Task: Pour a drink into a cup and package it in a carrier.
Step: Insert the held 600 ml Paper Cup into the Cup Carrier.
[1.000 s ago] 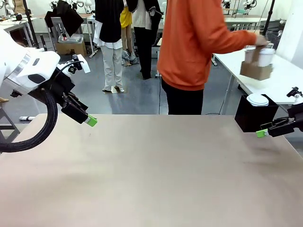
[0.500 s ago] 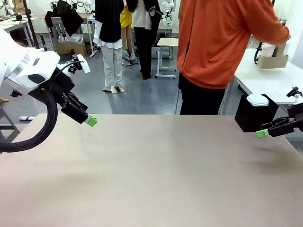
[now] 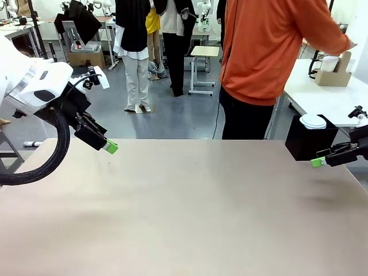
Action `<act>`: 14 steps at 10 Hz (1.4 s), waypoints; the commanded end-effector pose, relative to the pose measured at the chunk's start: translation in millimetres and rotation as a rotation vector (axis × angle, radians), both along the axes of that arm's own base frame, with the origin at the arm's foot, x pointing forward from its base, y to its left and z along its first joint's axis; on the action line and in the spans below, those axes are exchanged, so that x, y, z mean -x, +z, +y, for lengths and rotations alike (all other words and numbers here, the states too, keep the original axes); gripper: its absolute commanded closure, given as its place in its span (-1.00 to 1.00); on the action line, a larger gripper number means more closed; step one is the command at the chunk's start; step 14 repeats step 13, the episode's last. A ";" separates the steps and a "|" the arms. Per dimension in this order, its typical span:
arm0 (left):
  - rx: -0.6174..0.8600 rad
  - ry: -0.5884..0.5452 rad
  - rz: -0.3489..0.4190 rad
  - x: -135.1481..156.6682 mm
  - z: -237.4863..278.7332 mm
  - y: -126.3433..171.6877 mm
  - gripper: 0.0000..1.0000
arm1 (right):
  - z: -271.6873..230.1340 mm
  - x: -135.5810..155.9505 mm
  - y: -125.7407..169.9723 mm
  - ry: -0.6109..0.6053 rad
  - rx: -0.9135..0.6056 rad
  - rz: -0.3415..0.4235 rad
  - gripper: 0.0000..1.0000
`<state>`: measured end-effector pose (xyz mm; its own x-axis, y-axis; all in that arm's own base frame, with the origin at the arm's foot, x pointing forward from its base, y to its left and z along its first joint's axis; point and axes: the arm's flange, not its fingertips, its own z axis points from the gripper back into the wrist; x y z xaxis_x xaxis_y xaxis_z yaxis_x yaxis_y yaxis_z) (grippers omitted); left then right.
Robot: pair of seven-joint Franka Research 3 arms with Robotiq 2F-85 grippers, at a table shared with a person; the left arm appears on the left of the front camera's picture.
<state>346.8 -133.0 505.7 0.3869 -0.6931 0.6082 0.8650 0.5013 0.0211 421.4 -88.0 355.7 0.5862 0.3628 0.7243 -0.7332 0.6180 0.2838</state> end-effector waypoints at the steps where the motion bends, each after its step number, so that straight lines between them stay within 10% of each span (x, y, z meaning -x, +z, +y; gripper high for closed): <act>1: -0.004 0.010 0.009 1.7 0.1 0.6 -1.00 | -0.5 1.0 1.2 0.004 -0.004 0.005 -1.00; 14: -0.004 0.010 0.009 1.7 0.1 0.6 -1.00 | -0.5 1.0 1.2 0.004 -0.004 0.005 -1.00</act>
